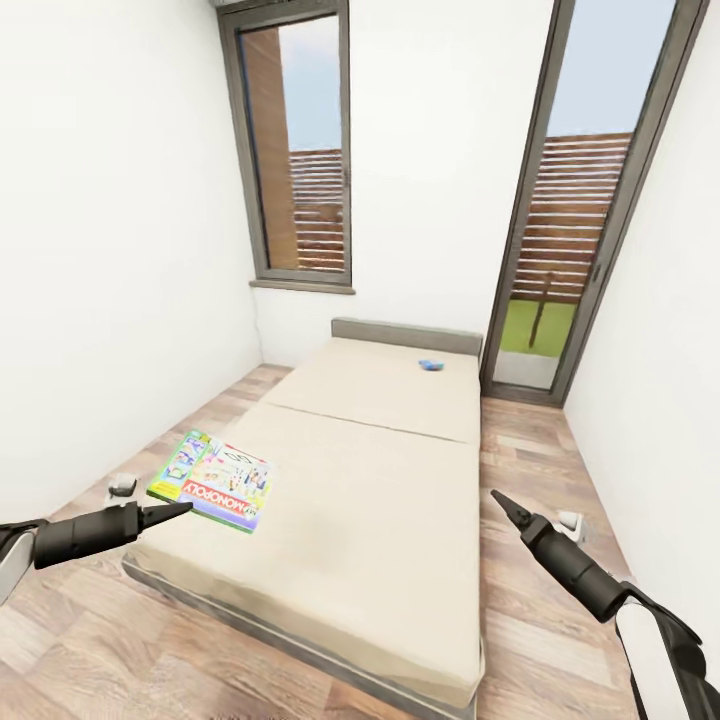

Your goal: Put all the toys in the child's room - the three board games (two on the bed and one on the table), the two jigsaw puzzles on the table, and the tennis ball on the table - inside the toy box on the table in the child's room.

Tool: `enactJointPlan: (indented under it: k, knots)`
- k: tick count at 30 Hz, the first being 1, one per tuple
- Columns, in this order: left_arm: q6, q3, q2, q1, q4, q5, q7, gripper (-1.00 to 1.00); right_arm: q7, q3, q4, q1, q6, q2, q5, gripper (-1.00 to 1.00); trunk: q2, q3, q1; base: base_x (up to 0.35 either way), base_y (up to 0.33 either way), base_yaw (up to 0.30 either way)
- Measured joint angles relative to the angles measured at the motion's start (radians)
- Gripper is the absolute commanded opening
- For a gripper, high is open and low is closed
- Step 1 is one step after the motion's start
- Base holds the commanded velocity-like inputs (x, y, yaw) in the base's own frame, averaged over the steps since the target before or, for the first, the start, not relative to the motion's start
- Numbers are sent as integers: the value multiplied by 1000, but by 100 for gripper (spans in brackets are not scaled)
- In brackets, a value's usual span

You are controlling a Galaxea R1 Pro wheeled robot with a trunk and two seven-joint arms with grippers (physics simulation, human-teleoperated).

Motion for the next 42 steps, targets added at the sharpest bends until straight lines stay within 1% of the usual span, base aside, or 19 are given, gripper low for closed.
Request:
enactJointPlan:
  k: [7, 14, 25, 28, 30, 35, 42]
  knots:
    - [0, 0, 0, 0, 0, -1, 0, -100, 0, 0, 0, 0, -3, 0, 0, 100, 49, 22, -27, 0, 0, 291]
    - [-1, 1, 0, 0, 0, -1, 0, -100, 1, 1, 0, 0, -42, -1, -2, 100, 98, 44, -54, 0, 0, 291]
    - [-2, 0, -1, 0, 0, -2, 3, -100, 7, 1, 1, 0, -46, -2, -3, 100, 175, 78, -96, 0, 0, 291]
    - [-2, 0, -1, 0, 0, -2, 6, -100, 10, 1, 2, 0, -45, -7, -5, 100, 196, 88, -107, 0, 0, 291]
    - [-1, 0, -1, 0, 1, -1, 7, -100, 10, 1, 12, 0, -45, -6, -4, 100, 210, 94, -115, 0, 0, 291]
    - [0, 1, -2, 0, 1, -1, 8, -100, 8, -1, 72, -1, -47, -2, -1, 100, 245, 110, -134, 0, 0, 291]
    - [0, 2, -3, 0, 1, -2, 8, -100, 7, -2, 89, -1, -49, -2, -1, 100, 294, 132, -161, 0, 0, 291]
